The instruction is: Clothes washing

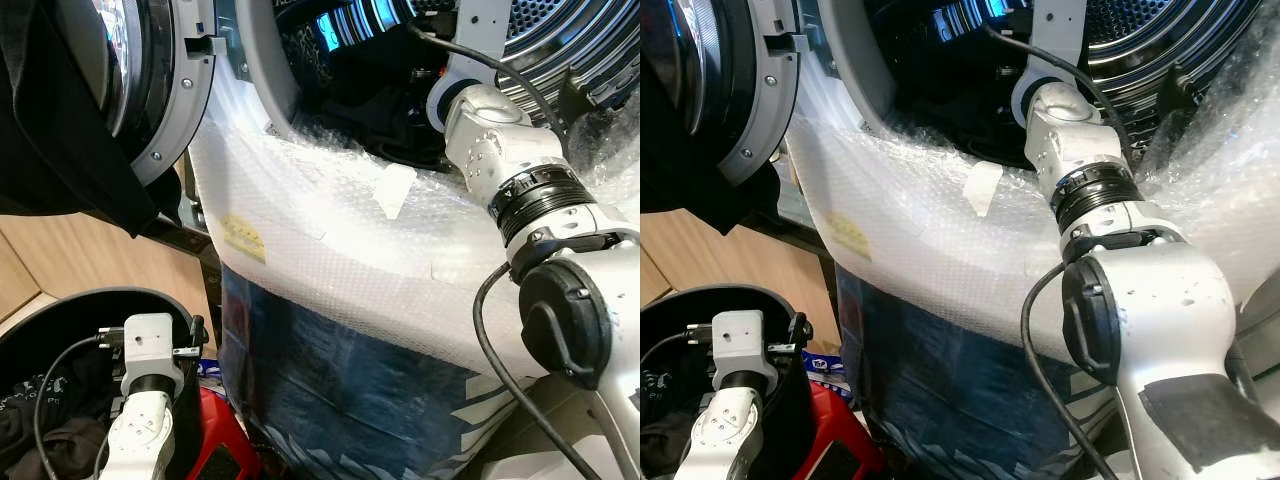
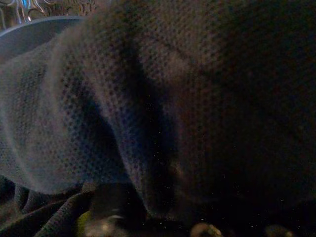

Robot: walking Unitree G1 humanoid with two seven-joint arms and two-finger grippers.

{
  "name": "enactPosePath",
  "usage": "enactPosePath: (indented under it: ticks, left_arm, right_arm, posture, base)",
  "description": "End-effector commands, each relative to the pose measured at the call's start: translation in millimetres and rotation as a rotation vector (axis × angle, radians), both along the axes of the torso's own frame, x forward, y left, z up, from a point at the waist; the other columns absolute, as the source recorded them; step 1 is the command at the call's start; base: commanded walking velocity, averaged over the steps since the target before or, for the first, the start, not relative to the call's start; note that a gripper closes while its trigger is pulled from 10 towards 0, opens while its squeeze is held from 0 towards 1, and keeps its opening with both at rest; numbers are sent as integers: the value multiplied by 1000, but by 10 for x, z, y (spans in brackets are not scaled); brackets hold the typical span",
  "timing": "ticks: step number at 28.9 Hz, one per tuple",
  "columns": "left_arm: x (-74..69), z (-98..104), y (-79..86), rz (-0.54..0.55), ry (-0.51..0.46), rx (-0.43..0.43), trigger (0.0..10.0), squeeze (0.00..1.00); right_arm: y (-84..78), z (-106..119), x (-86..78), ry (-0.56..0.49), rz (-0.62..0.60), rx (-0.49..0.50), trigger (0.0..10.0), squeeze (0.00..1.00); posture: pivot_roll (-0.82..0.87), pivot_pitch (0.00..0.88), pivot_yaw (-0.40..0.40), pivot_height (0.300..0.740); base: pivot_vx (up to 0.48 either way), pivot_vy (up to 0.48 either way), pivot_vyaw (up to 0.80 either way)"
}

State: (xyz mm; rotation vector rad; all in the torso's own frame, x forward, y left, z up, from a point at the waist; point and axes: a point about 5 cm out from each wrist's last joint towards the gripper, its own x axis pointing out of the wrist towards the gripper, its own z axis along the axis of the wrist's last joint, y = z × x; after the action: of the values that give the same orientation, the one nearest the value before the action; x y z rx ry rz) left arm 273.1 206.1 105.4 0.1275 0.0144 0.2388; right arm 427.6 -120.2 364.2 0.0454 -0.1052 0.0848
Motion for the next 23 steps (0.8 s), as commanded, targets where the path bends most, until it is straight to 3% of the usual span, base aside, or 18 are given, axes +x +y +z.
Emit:
enactPosePath:
  ticks: [1,3,5,8,9,10,14,17,20,23]
  left_arm:
    - [25,32,-24,-17,-4,-15,10000,0]
    - [53,47,-34,-25,-7,-16,10000,0]
    - [85,61,-60,-37,-11,-30,10000,0]
    - [89,63,-102,-63,-8,-28,10000,0]
    - [92,53,-126,-78,-6,-31,10000,0]
    - [92,53,-126,-78,-6,-31,10000,0]
    - [108,51,-179,-98,-7,-39,10000,0]
    - [137,74,-221,-127,-14,-41,10000,0]
    - [145,70,-243,-144,-11,-41,10000,0]
    - [148,64,-247,-141,-10,-46,10000,0]
  right_arm:
    - [-133,-23,7,-2,-21,37,10000,1000]
    - [-173,-99,16,26,-27,68,10000,1000]
    - [-91,-217,25,72,32,45,10000,1000]
    - [-70,-64,7,-9,80,104,10000,1000]
    - [-211,62,-7,-53,12,196,10000,1000]
    - [-211,62,-7,-53,12,196,10000,1000]
    - [-456,215,-43,-102,-83,252,10000,1000]
    - [-432,276,-55,-135,-66,238,10000,1000]
    - [-235,52,-7,-46,19,125,10000,1000]
    - [-226,-20,4,-17,14,85,10000,1000]
  posture:
    - [6,0,-53,740]
    - [-1,0,-47,740]
    - [-13,0,-42,740]
    - [-10,0,-29,740]
    - [-11,0,-21,740]
    - [-11,0,-21,740]
    - [6,0,-23,740]
    - [1,0,-22,740]
    - [-9,0,-23,740]
    - [-1,0,-23,740]
  base:
    - [0,0,0]
    - [0,0,0]
    - [0,0,0]
    - [0,0,0]
    - [0,0,0]
    - [0,0,0]
    - [0,0,0]
    - [0,0,0]
    - [0,0,0]
    - [0,0,0]
